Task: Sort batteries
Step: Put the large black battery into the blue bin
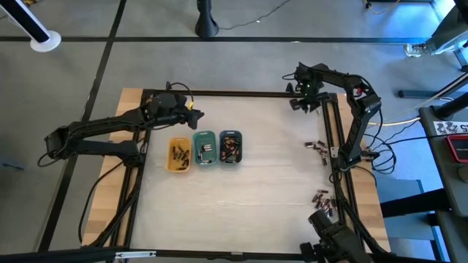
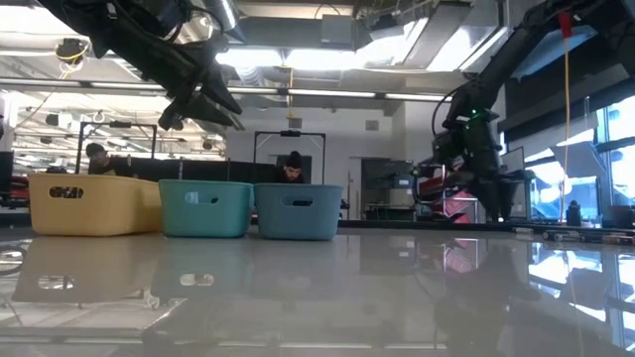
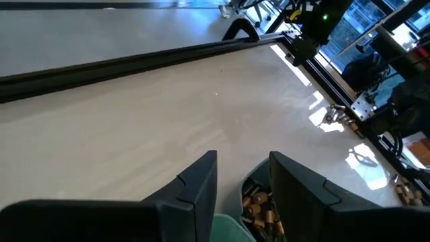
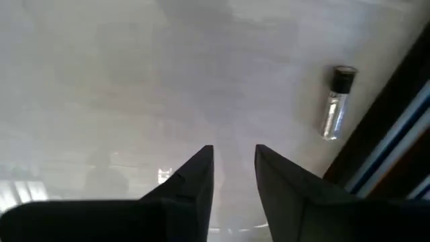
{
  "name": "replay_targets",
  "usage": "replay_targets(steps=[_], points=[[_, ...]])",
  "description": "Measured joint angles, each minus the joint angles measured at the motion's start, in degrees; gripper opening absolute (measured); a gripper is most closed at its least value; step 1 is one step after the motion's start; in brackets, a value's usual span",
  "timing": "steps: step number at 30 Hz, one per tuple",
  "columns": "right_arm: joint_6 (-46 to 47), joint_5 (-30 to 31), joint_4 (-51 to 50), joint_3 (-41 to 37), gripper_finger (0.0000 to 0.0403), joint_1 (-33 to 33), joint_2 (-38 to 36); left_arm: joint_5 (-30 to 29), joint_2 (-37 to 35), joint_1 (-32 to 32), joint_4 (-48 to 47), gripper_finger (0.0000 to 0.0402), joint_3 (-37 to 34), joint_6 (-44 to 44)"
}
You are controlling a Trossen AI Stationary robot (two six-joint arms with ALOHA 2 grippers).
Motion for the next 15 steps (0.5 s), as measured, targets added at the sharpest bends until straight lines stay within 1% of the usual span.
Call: replay_targets(steps=[3, 7, 11, 15], points=[[1.2, 0.0, 1.2, 0.0, 0.0143, -0.2, 0.0, 0.0, 0.0, 0.0, 0.0, 0.0125, 0.0, 1.1], [2.1, 0.4, 2.1, 0.0, 0.0205, -0.2, 0.0, 0.0, 0.0, 0.0, 0.0, 0.0125, 0.0, 1.7], [4.3, 5.9, 2.0, 0.0, 0.0254, -0.1, 0.0, 0.1, 0.0, 0.0, 0.0, 0.0125, 0.0, 2.6], [6.4, 9.2, 2.9, 0.0, 0.0273, -0.2, -1.0, 0.2, 0.0, 0.0, 0.0, 0.0125, 0.0, 2.6]])
